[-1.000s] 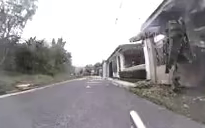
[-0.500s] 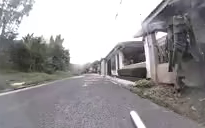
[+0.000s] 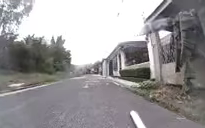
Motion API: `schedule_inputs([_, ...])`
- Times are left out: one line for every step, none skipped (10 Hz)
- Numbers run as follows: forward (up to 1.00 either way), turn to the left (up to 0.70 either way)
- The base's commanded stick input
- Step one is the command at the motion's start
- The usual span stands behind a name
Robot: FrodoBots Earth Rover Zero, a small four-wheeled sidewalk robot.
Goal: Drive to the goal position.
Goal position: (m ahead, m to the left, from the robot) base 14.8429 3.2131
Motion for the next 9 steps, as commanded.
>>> schedule_inputs([0.50,-0.04])
schedule_inputs([0.50,-0.11])
schedule_inputs([0.50,-0.18])
schedule_inputs([0.50,-0.25])
schedule_inputs([0.50,-0.33])
schedule_inputs([0.50,-0.40])
schedule_inputs([0.50,-0.47])
schedule_inputs([0.50,-0.50])
schedule_inputs([0.50,-0.50])
